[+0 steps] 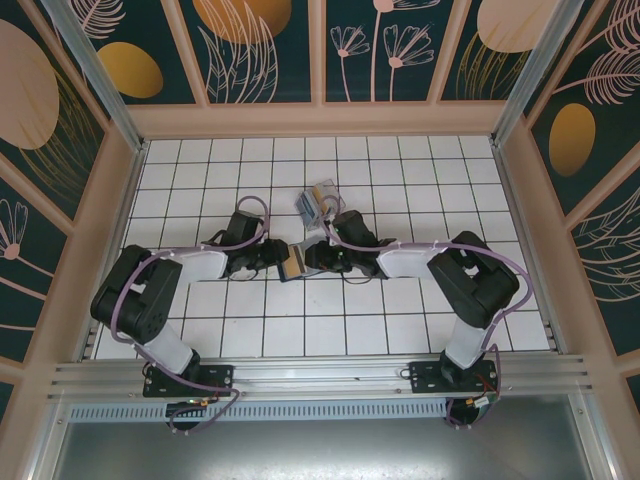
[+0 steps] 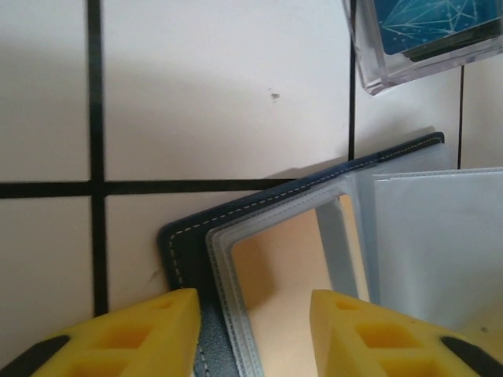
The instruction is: Put the credit cards into the card holder
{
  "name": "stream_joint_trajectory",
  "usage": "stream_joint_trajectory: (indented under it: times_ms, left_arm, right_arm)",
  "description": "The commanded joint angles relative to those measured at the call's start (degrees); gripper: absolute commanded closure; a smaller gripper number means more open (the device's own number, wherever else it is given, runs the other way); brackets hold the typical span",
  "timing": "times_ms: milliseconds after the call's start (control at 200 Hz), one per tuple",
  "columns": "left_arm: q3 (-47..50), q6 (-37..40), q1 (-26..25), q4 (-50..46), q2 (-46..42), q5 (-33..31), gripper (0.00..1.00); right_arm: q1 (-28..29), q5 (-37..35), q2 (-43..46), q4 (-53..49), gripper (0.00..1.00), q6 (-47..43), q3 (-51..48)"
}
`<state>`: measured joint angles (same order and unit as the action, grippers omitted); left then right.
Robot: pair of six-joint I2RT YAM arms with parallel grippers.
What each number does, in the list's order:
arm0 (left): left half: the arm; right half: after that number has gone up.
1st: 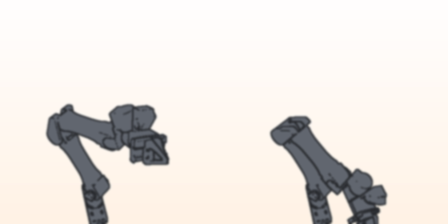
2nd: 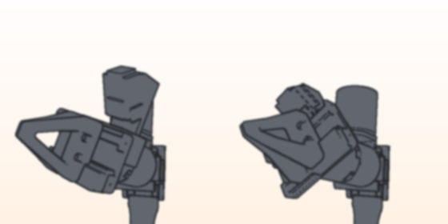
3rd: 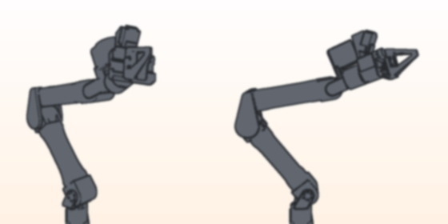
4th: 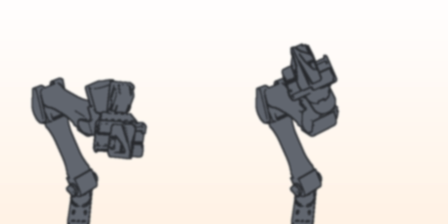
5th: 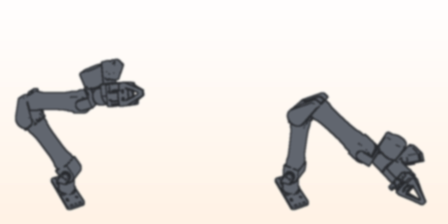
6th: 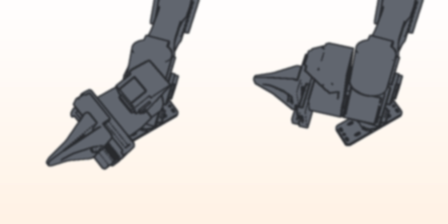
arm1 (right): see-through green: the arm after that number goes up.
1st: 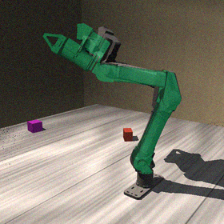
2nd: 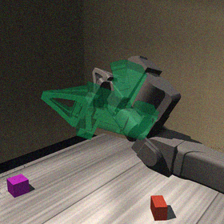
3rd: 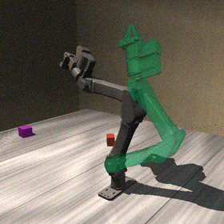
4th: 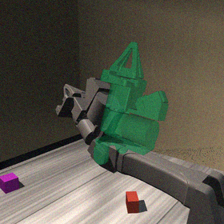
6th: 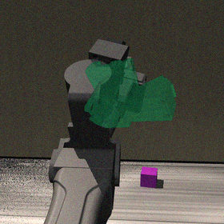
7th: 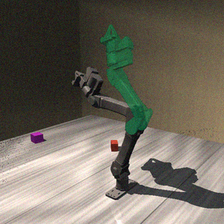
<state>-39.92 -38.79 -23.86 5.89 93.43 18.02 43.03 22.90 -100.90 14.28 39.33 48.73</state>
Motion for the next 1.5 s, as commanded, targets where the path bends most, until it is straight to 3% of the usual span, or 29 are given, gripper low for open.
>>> stream_joint_trajectory:
  times_ms: [0,360,470,571,741,826,1091,1261,1361,1491]
  left_arm:
    - [0.7,0.8,2.5,-4.9,-2.3,0.9,0.53]
    - [2.0,-1.6,10.4,-5.8,-9.4,4.3,0.50]
    - [1.2,-1.8,10.8,-7.1,-10.2,0.9,0.46]
    - [1.6,-1.9,10.8,-8.4,-11.3,-3.7,0.45]
    - [6.6,-3.7,10.5,-0.6,-12.4,-1.4,0.49]
    - [6.3,-3.2,9.7,-1.3,-12.2,-2.6,0.52]
    - [5.5,-1.0,4.8,-0.8,-13.6,-4.5,0.60]
    - [5.5,-3.1,3.9,-0.2,-12.5,-5.7,0.62]
    - [5.6,-3.5,3.9,1.7,-11.2,-3.2,0.63]
    - [5.0,-3.7,3.7,1.6,-10.6,-2.4,0.62]
  right_arm:
    - [1.2,2.3,-0.5,3.6,0.67,-2.0,1.4]
    - [4.5,6.7,-6.9,5.2,0.66,-5.2,6.6]
    - [4.6,6.1,-7.2,3.5,0.66,-7.1,7.1]
    - [4.5,2.5,-3.7,0.4,0.65,-9.8,6.9]
    - [2.9,-2.9,0.6,-6.1,0.65,-14.2,8.3]
    - [2.5,-4.6,1.0,-9.2,0.65,-15.1,9.4]
    - [1.1,-16.1,0.4,-17.3,0.65,-13.7,13.8]
    - [4.2,-25.4,-6.2,-30.4,0.67,-14.5,23.0]
    - [3.1,-25.3,-4.2,-28.0,0.66,-15.3,21.2]
    - [-1.7,-25.5,-2.7,-31.0,0.66,-18.1,26.6]
